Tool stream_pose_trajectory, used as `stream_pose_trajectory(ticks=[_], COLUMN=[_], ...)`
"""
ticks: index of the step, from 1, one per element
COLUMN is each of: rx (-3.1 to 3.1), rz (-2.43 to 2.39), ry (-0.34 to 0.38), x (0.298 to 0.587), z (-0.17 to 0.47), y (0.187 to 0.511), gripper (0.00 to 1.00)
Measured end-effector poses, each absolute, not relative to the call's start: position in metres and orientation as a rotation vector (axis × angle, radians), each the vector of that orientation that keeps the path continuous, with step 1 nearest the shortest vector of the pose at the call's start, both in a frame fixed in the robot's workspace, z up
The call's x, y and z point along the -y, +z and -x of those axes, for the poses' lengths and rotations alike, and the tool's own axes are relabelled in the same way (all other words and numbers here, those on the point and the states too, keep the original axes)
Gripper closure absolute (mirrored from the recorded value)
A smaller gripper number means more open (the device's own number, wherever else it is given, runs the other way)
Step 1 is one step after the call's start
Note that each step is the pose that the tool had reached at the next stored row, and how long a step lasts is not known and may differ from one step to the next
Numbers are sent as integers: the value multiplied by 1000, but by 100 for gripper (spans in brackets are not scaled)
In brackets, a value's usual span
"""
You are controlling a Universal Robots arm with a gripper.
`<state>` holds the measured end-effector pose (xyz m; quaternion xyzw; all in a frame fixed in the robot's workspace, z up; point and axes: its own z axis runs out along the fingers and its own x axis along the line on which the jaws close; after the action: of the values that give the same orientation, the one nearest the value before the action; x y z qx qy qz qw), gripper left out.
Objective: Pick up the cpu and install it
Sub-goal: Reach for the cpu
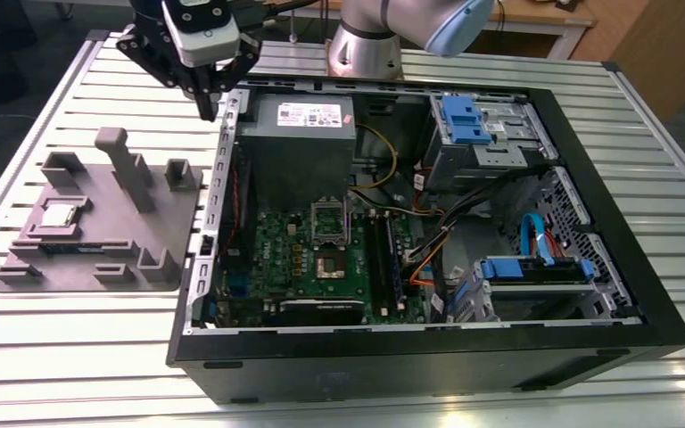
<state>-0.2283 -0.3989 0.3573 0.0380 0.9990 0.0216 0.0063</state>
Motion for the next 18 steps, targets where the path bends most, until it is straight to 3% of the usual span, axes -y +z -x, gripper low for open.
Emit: stream_pose_trajectory(ticks=[18], rx=[-3127], rz=[-119], ry=[68], x=[399], z=[238], y=[357], gripper=[90])
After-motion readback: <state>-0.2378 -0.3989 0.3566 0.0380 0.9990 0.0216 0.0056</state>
